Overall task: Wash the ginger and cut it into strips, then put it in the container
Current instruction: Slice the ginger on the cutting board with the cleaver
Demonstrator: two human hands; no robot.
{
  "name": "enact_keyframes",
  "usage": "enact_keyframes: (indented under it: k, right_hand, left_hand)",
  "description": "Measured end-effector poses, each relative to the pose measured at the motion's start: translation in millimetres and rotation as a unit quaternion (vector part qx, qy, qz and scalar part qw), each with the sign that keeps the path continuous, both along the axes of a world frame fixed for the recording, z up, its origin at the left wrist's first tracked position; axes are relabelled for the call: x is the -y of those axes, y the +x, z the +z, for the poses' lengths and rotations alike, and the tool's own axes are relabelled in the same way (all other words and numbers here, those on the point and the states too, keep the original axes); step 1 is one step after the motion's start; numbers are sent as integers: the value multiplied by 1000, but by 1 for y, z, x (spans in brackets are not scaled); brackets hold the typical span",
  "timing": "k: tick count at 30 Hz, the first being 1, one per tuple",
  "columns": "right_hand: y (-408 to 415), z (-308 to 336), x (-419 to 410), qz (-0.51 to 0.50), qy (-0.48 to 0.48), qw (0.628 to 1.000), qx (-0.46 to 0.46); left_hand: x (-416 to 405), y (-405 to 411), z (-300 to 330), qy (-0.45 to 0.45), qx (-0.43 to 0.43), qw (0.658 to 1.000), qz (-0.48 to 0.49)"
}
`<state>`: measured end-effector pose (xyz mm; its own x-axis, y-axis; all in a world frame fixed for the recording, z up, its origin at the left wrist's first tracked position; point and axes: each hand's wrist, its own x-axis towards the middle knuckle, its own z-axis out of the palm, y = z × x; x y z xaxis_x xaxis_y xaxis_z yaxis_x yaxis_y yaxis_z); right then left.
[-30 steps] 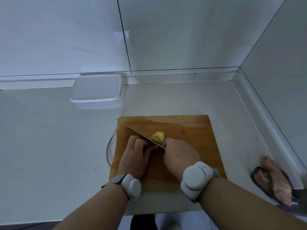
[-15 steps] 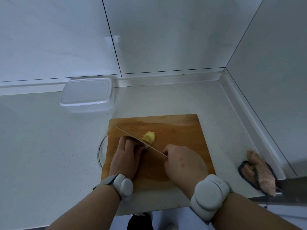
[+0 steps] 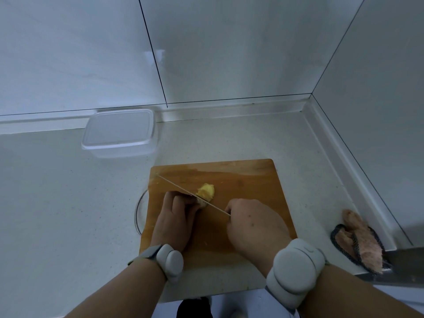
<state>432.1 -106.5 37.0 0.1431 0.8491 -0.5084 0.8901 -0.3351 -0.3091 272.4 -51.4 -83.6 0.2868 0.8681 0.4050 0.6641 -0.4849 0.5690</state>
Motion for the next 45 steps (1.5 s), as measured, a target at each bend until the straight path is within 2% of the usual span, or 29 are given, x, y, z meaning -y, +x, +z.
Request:
enact_keyframes:
  k: [21, 33, 45]
  right_hand:
    - [-14, -17, -25, 0, -28, 1000, 3]
    - [-19, -33, -32, 5, 3, 1000, 14]
    - [-1, -32, -13, -7, -8, 1000, 25]
  left_hand:
    - [-2, -1, -2, -18, 9, 1000, 0]
    - [0, -2, -2, 0, 30, 1000, 0]
    - [4, -3, 5, -62, 34, 997, -17]
